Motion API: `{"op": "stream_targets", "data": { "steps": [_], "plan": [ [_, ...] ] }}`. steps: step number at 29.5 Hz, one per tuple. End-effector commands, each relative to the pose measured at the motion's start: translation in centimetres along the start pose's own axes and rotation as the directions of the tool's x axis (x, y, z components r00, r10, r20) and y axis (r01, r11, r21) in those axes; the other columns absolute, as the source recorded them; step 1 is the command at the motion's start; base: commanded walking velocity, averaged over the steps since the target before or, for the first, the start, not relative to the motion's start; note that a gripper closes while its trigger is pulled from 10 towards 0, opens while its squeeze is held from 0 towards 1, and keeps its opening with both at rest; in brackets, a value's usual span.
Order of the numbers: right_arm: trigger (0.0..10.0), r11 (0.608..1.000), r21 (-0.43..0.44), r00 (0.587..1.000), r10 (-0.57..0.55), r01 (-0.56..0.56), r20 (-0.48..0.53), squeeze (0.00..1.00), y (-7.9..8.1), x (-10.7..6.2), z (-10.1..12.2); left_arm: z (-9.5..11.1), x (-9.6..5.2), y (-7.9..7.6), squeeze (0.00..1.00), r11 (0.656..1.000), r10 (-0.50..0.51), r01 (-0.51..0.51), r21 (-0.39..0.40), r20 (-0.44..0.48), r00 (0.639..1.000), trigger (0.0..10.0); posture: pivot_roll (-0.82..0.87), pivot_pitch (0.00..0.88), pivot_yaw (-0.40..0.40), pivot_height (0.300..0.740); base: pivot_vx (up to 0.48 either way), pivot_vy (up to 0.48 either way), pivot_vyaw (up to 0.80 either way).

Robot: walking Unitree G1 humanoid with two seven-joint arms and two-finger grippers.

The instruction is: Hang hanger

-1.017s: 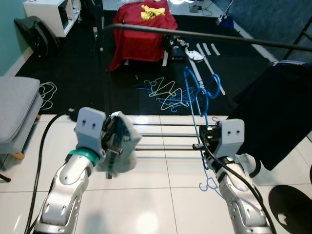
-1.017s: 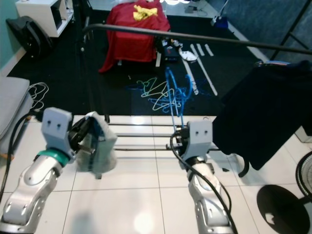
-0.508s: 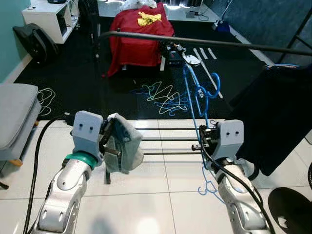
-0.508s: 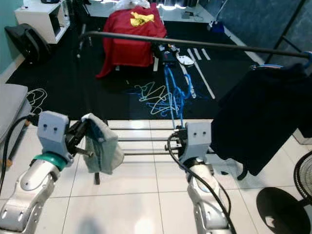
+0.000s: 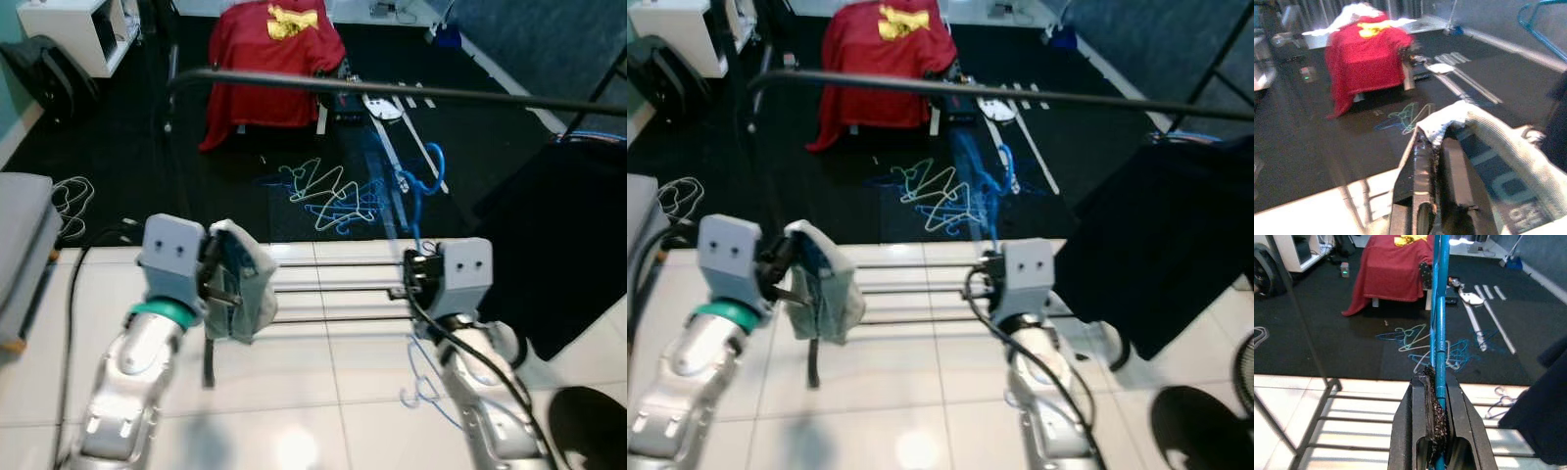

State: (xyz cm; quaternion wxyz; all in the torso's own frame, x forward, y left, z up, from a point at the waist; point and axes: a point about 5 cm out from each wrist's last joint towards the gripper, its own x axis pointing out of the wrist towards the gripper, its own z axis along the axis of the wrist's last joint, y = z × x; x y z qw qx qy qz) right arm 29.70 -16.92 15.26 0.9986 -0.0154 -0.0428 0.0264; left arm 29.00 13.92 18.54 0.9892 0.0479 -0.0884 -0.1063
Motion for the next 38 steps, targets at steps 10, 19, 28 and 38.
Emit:
{"op": "stream_targets", "data": {
  "steps": [10, 19, 28, 38],
  "plan": [
    [10.0, 0.999, 0.045, 0.999, 0.029, -0.028, -0.029, 0.0, 0.8, 0.1, -0.5, -0.2, -0.3, 1.0, 0.0, 0.999, 0.041, -0.041, 0.023, -0.018, 0.999, 10.0, -0.01, 0.021, 0.023, 0.74, 0.428, 0.0, 0.0],
    [10.0, 0.99, 0.136, 0.973, -0.004, 0.037, -0.232, 0.0, -0.3, -1.8, -4.0, 0.0, -0.6, 1.1, 0.0, 0.998, 0.027, -0.026, 0.048, -0.015, 1.0, 10.0, -0.01, 0.024, 0.018, 0.74, 0.384, 0.0, 0.0],
    [10.0, 0.997, -0.057, 0.998, -0.06, 0.059, -0.014, 0.0, -0.4, -5.9, -1.9, 0.2, -1.6, 1.3, 0.0, 0.998, -0.014, 0.015, 0.064, -0.024, 1.0, 10.0, -0.02, 0.033, 0.022, 0.74, 0.251, 0.0, 0.0],
    [10.0, 0.979, -0.167, 0.989, -0.101, 0.117, 0.106, 0.0, -0.1, -7.3, -0.7, 0.8, -4.4, 1.4, 0.0, 0.962, -0.201, 0.204, 0.181, -0.034, 0.979, 10.0, -0.02, 0.036, 0.038, 0.74, 0.0, 0.0, 0.0]
  ]
}}
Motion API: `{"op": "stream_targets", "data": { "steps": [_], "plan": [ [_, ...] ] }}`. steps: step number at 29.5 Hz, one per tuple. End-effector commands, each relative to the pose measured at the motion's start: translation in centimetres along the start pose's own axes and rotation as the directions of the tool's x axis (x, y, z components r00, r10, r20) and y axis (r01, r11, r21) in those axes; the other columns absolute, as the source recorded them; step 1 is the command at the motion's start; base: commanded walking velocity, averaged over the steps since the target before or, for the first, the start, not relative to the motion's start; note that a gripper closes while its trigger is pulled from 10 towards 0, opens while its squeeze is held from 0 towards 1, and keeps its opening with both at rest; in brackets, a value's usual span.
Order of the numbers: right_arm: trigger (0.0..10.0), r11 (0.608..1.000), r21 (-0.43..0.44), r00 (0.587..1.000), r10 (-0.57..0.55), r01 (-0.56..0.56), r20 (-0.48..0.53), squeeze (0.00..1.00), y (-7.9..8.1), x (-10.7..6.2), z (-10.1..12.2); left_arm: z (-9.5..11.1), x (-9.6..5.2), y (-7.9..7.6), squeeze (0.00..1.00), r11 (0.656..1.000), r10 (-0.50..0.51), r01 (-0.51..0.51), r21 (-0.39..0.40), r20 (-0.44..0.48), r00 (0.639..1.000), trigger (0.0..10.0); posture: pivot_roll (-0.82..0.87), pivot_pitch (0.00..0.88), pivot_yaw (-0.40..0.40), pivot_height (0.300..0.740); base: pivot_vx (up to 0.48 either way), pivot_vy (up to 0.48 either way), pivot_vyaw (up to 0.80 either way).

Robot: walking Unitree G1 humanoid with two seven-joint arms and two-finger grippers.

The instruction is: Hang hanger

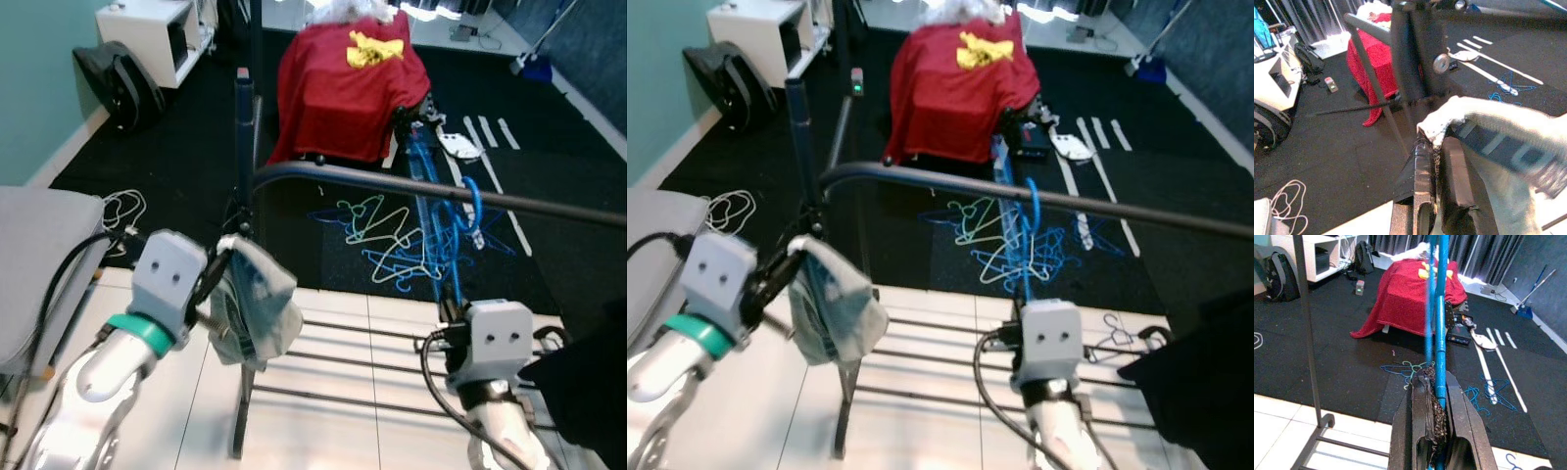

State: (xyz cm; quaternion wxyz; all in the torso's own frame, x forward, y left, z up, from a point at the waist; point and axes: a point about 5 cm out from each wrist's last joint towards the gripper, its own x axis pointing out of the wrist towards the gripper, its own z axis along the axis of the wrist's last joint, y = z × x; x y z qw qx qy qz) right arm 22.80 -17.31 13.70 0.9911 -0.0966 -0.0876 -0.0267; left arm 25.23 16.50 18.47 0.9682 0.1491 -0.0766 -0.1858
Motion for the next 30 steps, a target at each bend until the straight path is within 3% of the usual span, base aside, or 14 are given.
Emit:
{"op": "stream_targets", "data": {
  "steps": [1, 15, 16, 17, 20, 28, 29, 30],
  "plan": [
    [10.0, 1.0, 0.009, 1.0, -0.011, 0.011, 0.01, 0.0, 0.1, -0.2, 0.3, 0.3, -0.4, -0.2, 0.0, 1.0, -0.021, 0.021, 0.001, 0.008, 1.0, 10.0, -0.02, 0.035, 0.038, 0.74, 0.0, 0.0, 0.0],
    [10.0, 0.992, 0.114, 0.999, -0.046, 0.046, -0.007, 0.0, -0.3, 1.8, 0.7, -0.4, -1.2, 0.4, 0.0, 1.0, -0.022, 0.022, 0.005, -0.032, 0.999, 10.0, -0.02, 0.033, 0.036, 0.74, 0.0, 0.0, 0.0],
    [10.0, 0.991, 0.129, 0.999, -0.029, 0.032, -0.023, 0.0, -0.5, 3.0, 0.7, -0.9, -1.8, 0.9, 0.0, 1.0, -0.019, 0.02, 0.014, -0.061, 0.998, 10.0, -0.01, 0.033, 0.035, 0.74, 0.0, 0.0, 0.0],
    [10.0, 0.991, 0.129, 0.999, -0.029, 0.032, -0.023, 0.0, -0.5, 3.0, 0.7, -0.9, -1.8, 0.9, 0.0, 1.0, -0.019, 0.02, 0.014, -0.061, 0.998, 10.0, -0.01, 0.033, 0.035, 0.74, 0.0, 0.0, 0.0],
    [10.0, 0.987, 0.157, 0.996, -0.004, 0.018, -0.089, 0.0, -1.1, 5.1, 0.3, -1.5, -2.6, 1.7, 0.0, 1.0, 0.0, 0.002, 0.022, -0.099, 0.995, 10.0, 0.0, 0.033, 0.02, 0.74, 0.0, 0.0, 0.0],
    [10.0, 0.985, 0.165, 0.978, 0.088, -0.057, -0.188, 0.0, -1.1, 6.7, -0.9, -1.1, -2.1, 2.2, 0.0, 0.999, 0.054, -0.053, 0.009, -0.076, 0.996, 10.0, 0.0, 0.033, 0.01, 0.74, 0.0, 0.0, 0.0],
    [10.0, 0.984, 0.168, 0.978, 0.089, -0.057, -0.189, 0.65, -1.0, 6.7, -1.1, -1.0, -1.9, 2.2, 0.0, 0.998, 0.061, -0.061, 0.003, -0.068, 0.996, 10.0, 0.0, 0.033, 0.01, 0.74, 0.0, 0.0, 0.0],
    [10.0, 0.984, 0.168, 0.978, 0.089, -0.057, -0.189, 0.65, -1.0, 6.7, -1.1, -1.0, -1.9, 2.2, 0.0, 0.998, 0.061, -0.061, 0.003, -0.068, 0.996, 10.0, 0.0, 0.033, 0.01, 0.74, 0.0, 0.0, 0.0]
  ]
}}
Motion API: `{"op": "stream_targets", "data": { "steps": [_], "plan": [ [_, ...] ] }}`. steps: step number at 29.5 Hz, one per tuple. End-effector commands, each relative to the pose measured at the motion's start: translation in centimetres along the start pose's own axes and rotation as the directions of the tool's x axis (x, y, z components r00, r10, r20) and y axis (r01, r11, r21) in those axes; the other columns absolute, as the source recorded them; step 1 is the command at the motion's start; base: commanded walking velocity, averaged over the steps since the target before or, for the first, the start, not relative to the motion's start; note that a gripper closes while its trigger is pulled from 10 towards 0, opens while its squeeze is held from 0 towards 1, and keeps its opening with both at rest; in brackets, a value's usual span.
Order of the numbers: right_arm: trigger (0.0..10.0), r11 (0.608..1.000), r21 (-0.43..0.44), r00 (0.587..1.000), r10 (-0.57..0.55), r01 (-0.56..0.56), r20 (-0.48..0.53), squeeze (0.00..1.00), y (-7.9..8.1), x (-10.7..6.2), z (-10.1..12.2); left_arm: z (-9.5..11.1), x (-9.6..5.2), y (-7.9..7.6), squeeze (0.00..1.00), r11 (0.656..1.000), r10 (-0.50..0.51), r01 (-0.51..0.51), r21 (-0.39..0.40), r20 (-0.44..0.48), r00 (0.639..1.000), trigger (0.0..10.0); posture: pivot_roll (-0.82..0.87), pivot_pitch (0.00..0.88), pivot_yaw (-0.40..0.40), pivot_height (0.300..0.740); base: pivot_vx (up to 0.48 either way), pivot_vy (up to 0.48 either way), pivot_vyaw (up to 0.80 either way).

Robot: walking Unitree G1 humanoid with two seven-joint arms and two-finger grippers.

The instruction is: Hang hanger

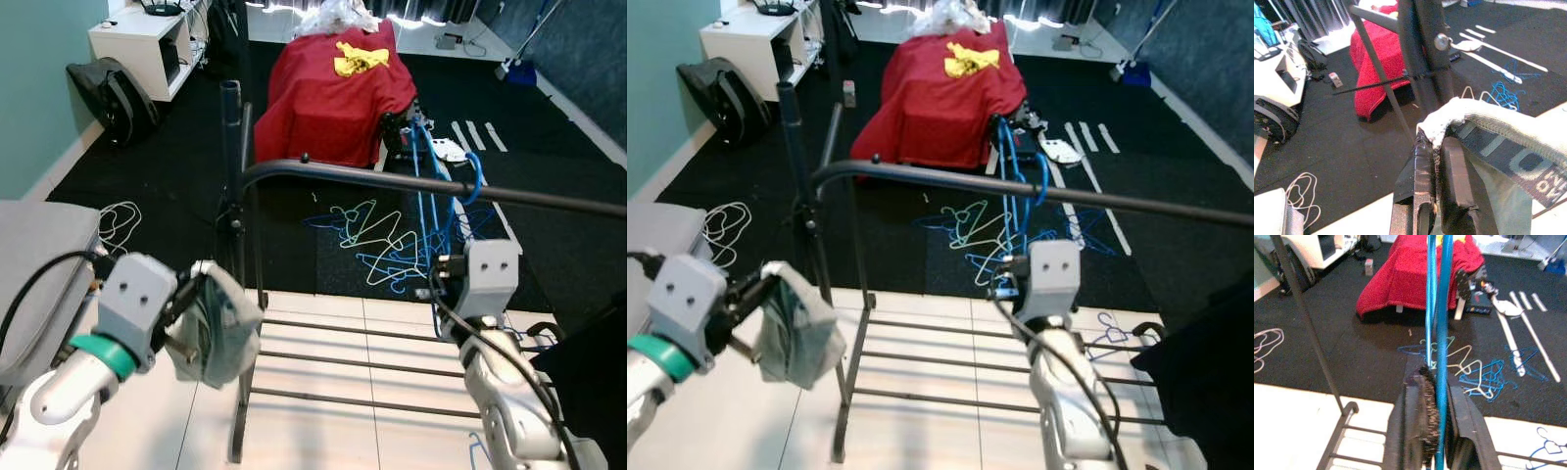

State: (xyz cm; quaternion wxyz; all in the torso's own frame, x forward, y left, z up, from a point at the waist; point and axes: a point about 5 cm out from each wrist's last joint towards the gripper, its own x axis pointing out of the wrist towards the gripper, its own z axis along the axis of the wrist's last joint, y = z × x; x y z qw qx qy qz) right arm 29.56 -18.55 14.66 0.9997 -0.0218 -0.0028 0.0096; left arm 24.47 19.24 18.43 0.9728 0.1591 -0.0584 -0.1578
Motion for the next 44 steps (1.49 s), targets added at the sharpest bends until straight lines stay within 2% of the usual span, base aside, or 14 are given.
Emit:
{"op": "stream_targets", "data": {
  "steps": [1, 10, 11, 13, 16, 17, 19, 22, 24, 32, 36, 38, 40, 44],
  "plan": [
    [10.0, 1.0, 0.011, 1.0, 0.007, -0.006, -0.029, 1.0, 0.0, -0.3, -0.8, -0.1, 0.1, 0.2, 0.0, 1.0, 0.017, -0.017, -0.02, -0.01, 1.0, 10.0, 0.0, 0.034, 0.011, 0.74, 0.0, 0.0, 0.0],
    [10.0, 0.997, 0.048, 0.998, 0.058, -0.057, -0.029, 0.91, 1.6, -2.6, -1.5, 1.1, 0.7, 0.6, 0.0, 0.999, 0.014, -0.013, -0.029, 0.033, 0.999, 10.0, -0.01, 0.042, 0.014, 0.74, 0.0, 0.0, 0.0],
    [10.0, 0.997, 0.021, 0.997, 0.072, -0.072, -0.01, 0.0, 1.9, -3.5, -1.5, 1.5, 1.0, 0.5, 0.0, 0.999, 0.006, -0.004, -0.035, 0.049, 0.999, 10.0, -0.01, 0.046, 0.013, 0.74, 0.0, 0.0, 0.0],
    [10.0, 0.999, -0.032, 0.998, 0.033, -0.032, 0.053, 0.0, 1.6, -4.7, -1.2, 2.1, 1.4, 0.5, 0.0, 0.998, 0.001, 0.003, -0.056, 0.073, 0.997, 10.0, -0.03, 0.049, 0.019, 0.74, 0.0, 0.0, 0.0],
    [10.0, 0.999, -0.032, 0.998, 0.033, -0.032, 0.053, 0.0, 1.6, -4.7, -1.2, 2.1, 1.4, 0.5, 0.0, 0.998, 0.001, 0.003, -0.056, 0.073, 0.997, 10.0, -0.03, 0.049, 0.019, 0.74, 0.0, 0.0, 0.0],
    [10.0, 0.996, -0.087, 0.995, -0.015, 0.023, 0.096, 0.0, 1.4, -6.4, -0.9, 2.8, 2.0, 0.7, 0.0, 0.997, -0.003, 0.011, -0.075, 0.103, 0.995, 10.0, -0.04, 0.052, 0.025, 0.74, 0.0, 0.0, 0.0],
    [10.0, 0.987, -0.159, 0.996, 0.013, 0.001, 0.086, 0.0, 2.1, -9.7, -1.5, 4.1, 2.8, 0.2, 0.0, 0.99, -0.109, 0.121, -0.074, 0.149, 0.983, 10.0, -0.05, 0.054, 0.032, 0.74, 0.0, 0.0, 0.0],
    [10.0, 0.983, -0.181, 0.997, 0.046, -0.034, 0.062, 0.0, 2.5, -10.7, -1.8, 4.3, 2.8, -0.1, 0.0, 0.983, -0.158, 0.17, -0.067, 0.155, 0.975, 10.0, -0.05, 0.054, 0.032, 0.74, 0.0, 0.0, 0.0],
    [10.0, 0.965, -0.244, 0.992, 0.113, -0.097, 0.051, 0.0, 2.7, -12.1, -2.0, 4.4, 2.5, -0.8, 0.0, 0.955, -0.287, 0.296, -0.039, 0.148, 0.946, 10.0, -0.07, 0.059, 0.035, 0.74, 0.0, 0.0, 0.0],
    [10.0, 0.948, -0.317, 0.982, 0.033, 0.028, 0.185, 0.0, 1.6, -11.5, 0.3, 4.5, 1.4, -1.7, 0.0, 0.893, -0.444, 0.45, -0.025, 0.124, 0.888, 10.0, -0.07, 0.06, 0.027, 0.74, 0.0, 0.0, 0.0],
    [10.0, 0.911, -0.407, 0.958, 0.176, -0.071, 0.227, 0.0, 3.6, -11.9, 1.0, 4.8, 0.7, -1.7, 0.0, 0.872, -0.484, 0.489, -0.013, 0.112, 0.868, 10.0, -0.05, 0.063, 0.023, 0.74, 0.0, 0.0, 0.0],
    [10.0, 0.868, -0.47, 0.944, 0.273, -0.158, 0.187, 0.0, 4.3, -13.4, 0.6, 5.1, 0.2, -1.7, 0.0, 0.852, -0.52, 0.524, -0.011, 0.103, 0.848, 10.0, -0.05, 0.068, 0.023, 0.74, 0.0, 0.0, 0.0],
    [10.0, 0.862, -0.477, 0.946, 0.28, -0.171, 0.166, 0.0, 4.2, -13.8, 0.3, 5.2, 0.1, -1.6, 0.0, 0.848, -0.527, 0.531, -0.012, 0.102, 0.844, 10.0, -0.05, 0.068, 0.023, 0.74, 0.0, 0.0, 0.0],
    [10.0, 0.91, -0.392, 0.984, 0.17, -0.133, 0.061, 0.0, 2.9, -15.0, -1.6, 4.9, 0.8, -1.7, 0.0, 0.851, -0.52, 0.525, -0.019, 0.109, 0.847, 10.0, -0.08, 0.07, 0.031, 0.74, 0.0, 0.0, 0.0]
  ]
}}
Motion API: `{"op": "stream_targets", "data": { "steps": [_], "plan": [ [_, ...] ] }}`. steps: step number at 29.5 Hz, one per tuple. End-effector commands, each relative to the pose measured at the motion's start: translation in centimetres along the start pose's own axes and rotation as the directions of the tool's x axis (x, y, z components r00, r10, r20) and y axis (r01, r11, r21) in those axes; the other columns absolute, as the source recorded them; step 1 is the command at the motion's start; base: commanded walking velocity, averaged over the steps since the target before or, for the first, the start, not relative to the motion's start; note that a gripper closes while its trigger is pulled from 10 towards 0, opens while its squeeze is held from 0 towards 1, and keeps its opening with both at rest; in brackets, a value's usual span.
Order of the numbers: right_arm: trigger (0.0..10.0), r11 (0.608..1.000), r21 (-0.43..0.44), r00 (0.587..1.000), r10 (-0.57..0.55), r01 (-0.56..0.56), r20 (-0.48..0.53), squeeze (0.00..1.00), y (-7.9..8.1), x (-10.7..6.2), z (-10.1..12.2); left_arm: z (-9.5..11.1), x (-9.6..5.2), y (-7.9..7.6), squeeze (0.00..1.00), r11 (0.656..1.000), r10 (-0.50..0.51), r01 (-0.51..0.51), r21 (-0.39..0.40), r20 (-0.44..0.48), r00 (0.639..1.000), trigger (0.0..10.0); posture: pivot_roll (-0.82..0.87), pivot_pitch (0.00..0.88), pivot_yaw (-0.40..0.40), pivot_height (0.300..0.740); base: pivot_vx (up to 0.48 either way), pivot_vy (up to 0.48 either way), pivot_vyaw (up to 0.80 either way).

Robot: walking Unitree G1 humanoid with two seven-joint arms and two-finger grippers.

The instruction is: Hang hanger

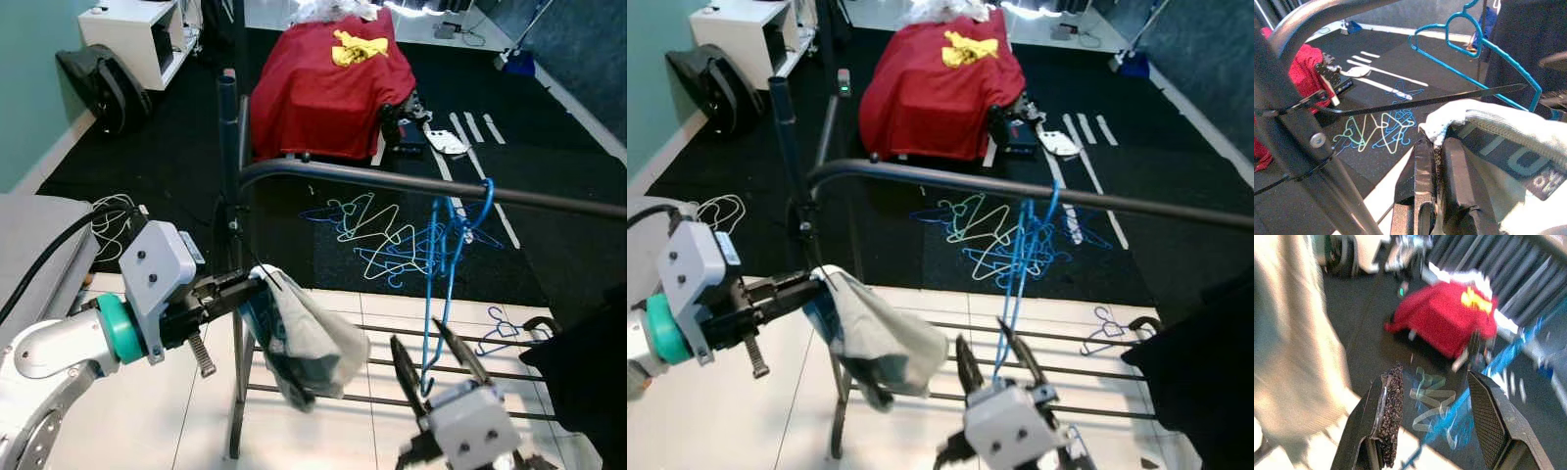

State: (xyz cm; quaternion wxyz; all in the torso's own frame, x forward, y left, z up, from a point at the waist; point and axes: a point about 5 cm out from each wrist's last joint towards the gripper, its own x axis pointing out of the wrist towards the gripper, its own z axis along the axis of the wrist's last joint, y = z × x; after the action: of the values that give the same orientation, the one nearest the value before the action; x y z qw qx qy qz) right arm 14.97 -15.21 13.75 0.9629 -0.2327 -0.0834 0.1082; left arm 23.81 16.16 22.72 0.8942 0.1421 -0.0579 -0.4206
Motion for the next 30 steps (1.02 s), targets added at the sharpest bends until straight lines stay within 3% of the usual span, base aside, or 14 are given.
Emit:
{"op": "stream_targets", "data": {
  "steps": [1, 3, 6, 7, 8, 11, 13, 14, 16, 18, 19, 20, 21, 30],
  "plan": [
    [10.0, 0.999, 0.035, 0.997, -0.027, 0.03, -0.073, 0.0, -0.2, -0.8, -1.0, -0.1, 0.2, 0.0, 0.0, 1.0, -0.009, 0.009, -0.008, 0.005, 1.0, 10.0, -0.08, 0.07, 0.031, 0.74, 0.0, 0.0, 0.0],
    [10.0, 0.994, 0.061, 0.988, -0.079, 0.088, -0.136, 0.0, -0.3, -1.6, -1.9, -0.3, 1.0, 0.1, 0.0, 1.0, -0.008, 0.008, -0.011, 0.018, 1.0, 10.0, -0.09, 0.071, 0.039, 0.74, 0.0, 0.0, 0.0],
    [10.0, 0.997, 0.026, 0.993, -0.074, 0.076, -0.095, 0.0, -0.5, -1.1, -1.4, -0.2, 1.3, 0.1, 0.0, 1.0, -0.01, 0.01, -0.015, 0.029, 1.0, 10.0, -0.09, 0.07, 0.047, 0.74, 0.0, 0.0, 0.0],
    [10.0, 0.997, -0.044, 0.998, -0.057, 0.057, -0.007, 0.0, -1.0, 0.1, -0.3, 0.0, 1.6, 0.2, 0.0, 1.0, -0.011, 0.012, -0.019, 0.045, 0.999, 10.0, -0.09, 0.067, 0.049, 0.74, 0.0, 0.0, 0.0],
    [10.0, 0.997, -0.044, 0.998, -0.057, 0.057, -0.007, 0.0, -1.0, 0.1, -0.3, 0.0, 1.6, 0.2, 0.0, 1.0, -0.011, 0.012, -0.019, 0.045, 0.999, 10.0, -0.09, 0.067, 0.049, 0.74, 0.0, 0.0, 0.0],
    [10.0, 0.99, -0.139, 0.973, 0.02, 0.012, 0.228, 0.0, -2.1, 4.3, 3.5, 0.9, 2.9, 0.4, 0.0, 1.0, -0.012, 0.013, -0.013, 0.093, 0.996, 10.0, -0.08, 0.057, 0.05, 0.74, 0.0, 0.0, 0.0],
    [10.0, 0.981, -0.162, 0.942, 0.149, -0.103, 0.302, 0.0, -1.0, 5.4, 5.1, 1.0, 3.5, 0.5, 0.0, 1.0, -0.014, 0.014, 0.007, 0.097, 0.995, 10.0, -0.08, 0.055, 0.045, 0.74, 0.0, 0.0, 0.0],
    [10.0, 0.981, -0.162, 0.942, 0.149, -0.103, 0.302, 0.0, -1.0, 5.4, 5.1, 1.0, 3.5, 0.5, 0.0, 1.0, -0.014, 0.014, 0.007, 0.097, 0.995, 10.0, -0.08, 0.055, 0.045, 0.74, 0.0, 0.0, 0.0],
    [10.0, 0.961, -0.175, 0.91, 0.262, -0.215, 0.322, 0.0, 0.4, 5.7, 5.7, 0.9, 3.8, 0.7, 0.0, 1.0, -0.014, 0.011, 0.027, 0.091, 0.996, 10.0, -0.08, 0.054, 0.043, 0.74, 0.0, 0.0, 0.0],
    [10.0, 0.961, -0.175, 0.91, 0.262, -0.215, 0.322, 0.0, 0.4, 5.7, 5.7, 0.9, 3.8, 0.7, 0.0, 1.0, -0.014, 0.011, 0.027, 0.091, 0.996, 10.0, -0.08, 0.054, 0.043, 0.74, 0.0, 0.0, 0.0],
    [10.0, 0.952, -0.168, 0.898, 0.3, -0.258, 0.322, 0.31, 0.8, 5.6, 5.7, 0.8, 4.0, 0.8, 0.0, 0.999, -0.011, 0.008, 0.035, 0.088, 0.996, 10.0, -0.08, 0.053, 0.04, 0.74, 0.0, 0.0, 0.0],
    [10.0, 0.952, -0.168, 0.898, 0.3, -0.258, 0.322, 0.31, 0.8, 5.6, 5.7, 0.8, 4.0, 0.8, 0.0, 0.999, -0.011, 0.008, 0.035, 0.088, 0.996, 10.0, -0.08, 0.053, 0.04, 0.74, 0.0, 0.0, 0.0],
    [10.0, 0.943, -0.157, 0.894, 0.328, -0.292, 0.306, 1.0, 1.1, 5.4, 5.3, 0.7, 4.0, 1.0, 0.0, 0.999, 0.004, -0.007, 0.034, 0.084, 0.996, 10.0, -0.08, 0.05, 0.037, 0.74, 0.0, 0.0, 0.0],
    [10.0, 0.913, -0.18, 0.876, 0.402, -0.365, 0.264, 1.0, 1.5, 5.6, 4.4, -1.5, 4.6, 1.9, 0.0, 0.984, 0.179, -0.178, -0.03, 0.045, 0.983, 10.0, -0.08, 0.042, 0.034, 0.74, 0.0, 0.0, 0.0]
  ]
}}
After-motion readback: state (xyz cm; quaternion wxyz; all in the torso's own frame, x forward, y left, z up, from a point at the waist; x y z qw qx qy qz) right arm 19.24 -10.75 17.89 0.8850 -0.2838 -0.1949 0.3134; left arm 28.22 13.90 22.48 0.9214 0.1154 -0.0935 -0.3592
